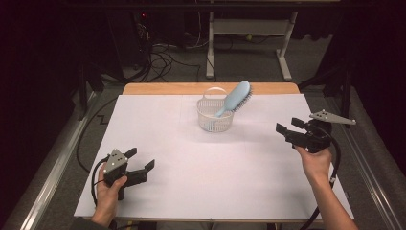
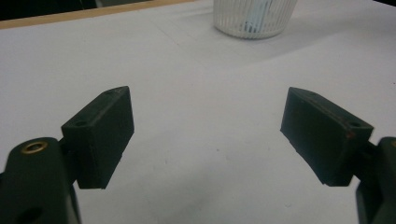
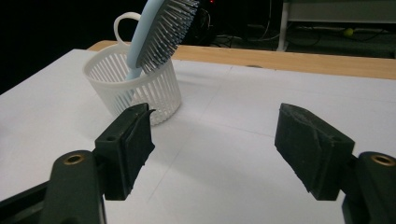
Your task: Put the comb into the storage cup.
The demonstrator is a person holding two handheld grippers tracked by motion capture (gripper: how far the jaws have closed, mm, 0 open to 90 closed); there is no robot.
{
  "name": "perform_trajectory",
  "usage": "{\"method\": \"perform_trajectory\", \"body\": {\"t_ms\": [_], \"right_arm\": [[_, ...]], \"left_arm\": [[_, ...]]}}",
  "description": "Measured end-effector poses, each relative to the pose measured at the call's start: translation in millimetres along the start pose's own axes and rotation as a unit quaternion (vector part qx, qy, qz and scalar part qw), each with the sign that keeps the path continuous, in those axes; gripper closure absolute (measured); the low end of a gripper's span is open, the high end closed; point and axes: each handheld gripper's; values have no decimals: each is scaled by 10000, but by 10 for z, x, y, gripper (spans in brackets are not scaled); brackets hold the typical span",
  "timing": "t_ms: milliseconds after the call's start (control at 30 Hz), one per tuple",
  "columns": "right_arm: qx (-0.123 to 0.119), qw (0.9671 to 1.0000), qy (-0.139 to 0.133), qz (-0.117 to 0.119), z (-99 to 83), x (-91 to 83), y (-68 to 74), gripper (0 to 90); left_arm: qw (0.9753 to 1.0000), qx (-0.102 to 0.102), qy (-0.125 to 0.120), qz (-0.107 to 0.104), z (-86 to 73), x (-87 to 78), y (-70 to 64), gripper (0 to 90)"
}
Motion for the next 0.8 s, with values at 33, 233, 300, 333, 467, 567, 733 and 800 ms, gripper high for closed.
{"method": "perform_trajectory", "body": {"t_ms": [33,233,300,333,467,567,733,800], "right_arm": [[4,10000,-10,1,-5,-7,-3,280],[30,10000,-18,-1,-43,-49,-16,280],[36,10000,-28,3,-54,-68,-19,280],[34,10000,-37,4,-59,-77,-22,280],[38,10000,-50,8,-81,-114,-25,280],[47,10000,-56,6,-100,-140,-33,280],[61,9999,-98,-3,-127,-180,-41,280],[41,9999,-96,-7,-135,-188,-42,280]], "left_arm": [[10000,1,0,-1,0,1,-1,182],[10000,-1,-7,-4,0,0,-2,182],[10000,-1,-8,-4,0,1,-3,182],[10000,0,-8,-4,1,1,-2,182],[10000,-3,-6,0,0,1,-1,182],[10000,-7,-8,5,0,0,0,182],[10000,-3,-9,9,0,-1,-1,182],[10000,-7,-7,11,0,0,0,182]]}}
Point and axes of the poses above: each handheld gripper's, and its own axes: x roughly forward along the jaws, z roughly out of its top, y roughly to its left
